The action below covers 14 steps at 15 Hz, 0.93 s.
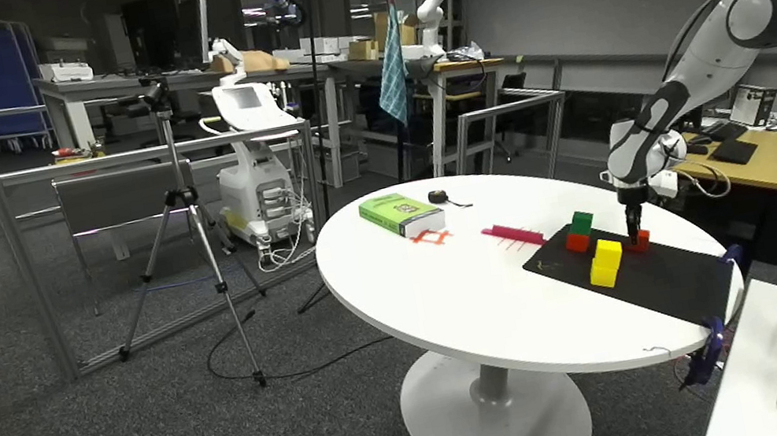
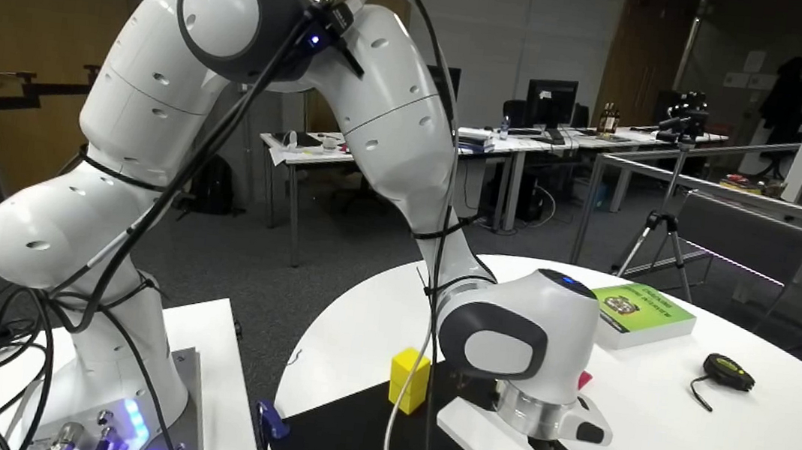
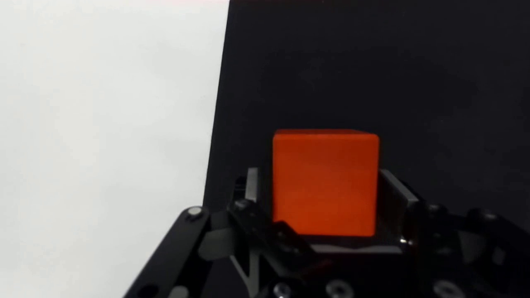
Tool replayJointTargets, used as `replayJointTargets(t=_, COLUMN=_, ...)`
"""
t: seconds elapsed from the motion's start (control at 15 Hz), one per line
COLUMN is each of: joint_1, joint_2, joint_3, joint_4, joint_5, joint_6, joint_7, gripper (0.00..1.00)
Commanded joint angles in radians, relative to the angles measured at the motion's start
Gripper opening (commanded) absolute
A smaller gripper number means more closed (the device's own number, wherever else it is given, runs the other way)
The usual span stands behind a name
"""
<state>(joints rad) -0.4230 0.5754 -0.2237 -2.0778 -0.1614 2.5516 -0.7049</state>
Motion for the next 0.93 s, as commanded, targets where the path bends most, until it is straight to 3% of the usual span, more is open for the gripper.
replayJointTargets(t=0.0, joint_1=-0.013, joint_2=-0.047, joint_3=0.008, joint_4=-0.028, joint_5=-0.03, joint_6=0.012, joint_7=-0.016, gripper=1.0)
replayJointTargets(t=0.47, joint_1=-0.005, joint_2=-0.234, joint_3=0.029, joint_4=-0.084, joint_5=0.004, joint_6=-0.03, joint_7=-0.029, gripper=1.0)
replayJointTargets(t=0.87, joint_1=0.076, joint_2=-0.34, joint_3=0.058, joint_4=-0.136, joint_5=-0.007, joint_6=-0.022, joint_7=0.017, gripper=1.0)
